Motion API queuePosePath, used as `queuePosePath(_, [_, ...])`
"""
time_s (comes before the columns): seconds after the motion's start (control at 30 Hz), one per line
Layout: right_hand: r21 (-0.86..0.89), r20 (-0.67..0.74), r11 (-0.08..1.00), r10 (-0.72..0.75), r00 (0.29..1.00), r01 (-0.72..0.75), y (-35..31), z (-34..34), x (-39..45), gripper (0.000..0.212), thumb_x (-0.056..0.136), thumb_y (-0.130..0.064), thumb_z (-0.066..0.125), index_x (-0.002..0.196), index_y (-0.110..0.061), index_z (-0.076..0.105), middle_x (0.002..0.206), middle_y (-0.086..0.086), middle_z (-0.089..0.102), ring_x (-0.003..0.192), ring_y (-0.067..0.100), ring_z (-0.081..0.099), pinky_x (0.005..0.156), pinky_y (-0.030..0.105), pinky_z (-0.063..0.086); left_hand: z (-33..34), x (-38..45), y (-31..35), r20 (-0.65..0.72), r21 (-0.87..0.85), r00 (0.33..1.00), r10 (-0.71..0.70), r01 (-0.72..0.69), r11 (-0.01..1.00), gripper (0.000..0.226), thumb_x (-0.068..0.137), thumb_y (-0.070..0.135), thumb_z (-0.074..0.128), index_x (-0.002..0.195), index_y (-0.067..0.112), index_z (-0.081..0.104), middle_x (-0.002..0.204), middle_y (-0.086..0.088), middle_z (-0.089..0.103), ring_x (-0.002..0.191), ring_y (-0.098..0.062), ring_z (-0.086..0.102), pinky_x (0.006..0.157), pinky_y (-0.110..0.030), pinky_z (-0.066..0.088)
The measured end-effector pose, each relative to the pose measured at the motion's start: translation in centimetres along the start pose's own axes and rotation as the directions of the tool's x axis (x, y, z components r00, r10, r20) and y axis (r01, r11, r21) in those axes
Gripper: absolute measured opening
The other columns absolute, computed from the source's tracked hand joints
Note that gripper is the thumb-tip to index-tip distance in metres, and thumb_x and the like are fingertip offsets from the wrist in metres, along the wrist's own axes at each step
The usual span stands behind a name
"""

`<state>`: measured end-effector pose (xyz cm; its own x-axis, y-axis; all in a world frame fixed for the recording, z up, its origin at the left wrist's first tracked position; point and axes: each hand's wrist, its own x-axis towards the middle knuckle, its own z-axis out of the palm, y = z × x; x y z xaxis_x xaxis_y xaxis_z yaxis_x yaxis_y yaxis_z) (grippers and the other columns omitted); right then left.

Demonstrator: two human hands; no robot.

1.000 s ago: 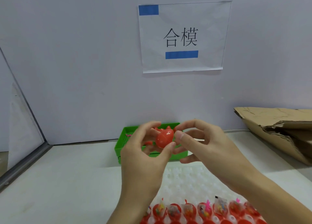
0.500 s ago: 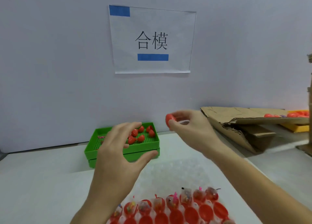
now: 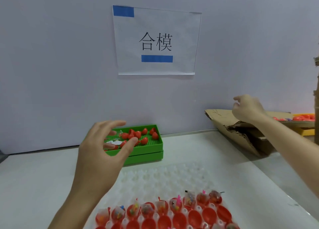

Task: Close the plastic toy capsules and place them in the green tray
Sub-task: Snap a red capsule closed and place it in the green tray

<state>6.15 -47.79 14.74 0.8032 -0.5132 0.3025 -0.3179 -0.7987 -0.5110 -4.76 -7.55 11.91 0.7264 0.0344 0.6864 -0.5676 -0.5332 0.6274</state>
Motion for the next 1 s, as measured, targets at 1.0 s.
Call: queuePosePath(1.0, [0.487, 0.516, 0.706, -0.707, 0.483, 0.514, -10.7, 1.6, -19.2, 0.023, 0.097, -0.030, 0.056, 0.095, -0.048, 0.070, 0.086, -0.020, 0.074, 0.085, -0.003, 0.069, 0.085, 0.031, 0.054, -5.6, -0.6, -5.7, 0.651, 0.576, 0.505, -0.567, 0.157, 0.802, 0.003, 0.087, 0.028, 0.067, 0.090, 0.029, 0.068, 0.087, 0.007, 0.072, 0.068, -0.003, 0.065, 0.066, -0.025, 0.053])
